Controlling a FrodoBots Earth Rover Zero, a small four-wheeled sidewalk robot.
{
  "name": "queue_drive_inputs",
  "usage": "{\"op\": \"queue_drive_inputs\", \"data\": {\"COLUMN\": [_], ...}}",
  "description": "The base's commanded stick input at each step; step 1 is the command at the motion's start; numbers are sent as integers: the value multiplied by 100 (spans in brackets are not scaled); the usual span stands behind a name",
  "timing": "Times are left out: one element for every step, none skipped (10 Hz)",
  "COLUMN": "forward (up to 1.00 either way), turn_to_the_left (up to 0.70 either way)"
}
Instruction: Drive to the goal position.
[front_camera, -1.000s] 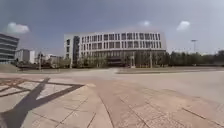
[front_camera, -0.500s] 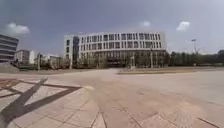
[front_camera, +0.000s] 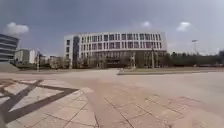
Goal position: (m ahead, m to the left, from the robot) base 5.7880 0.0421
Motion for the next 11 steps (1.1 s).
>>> {"op": "queue_drive_inputs", "data": {"forward": [70,70,70,70,70,70,70,70,70,70,70], "turn_to_the_left": [2,2,2,2,2,2,2,2,2,2,2]}}
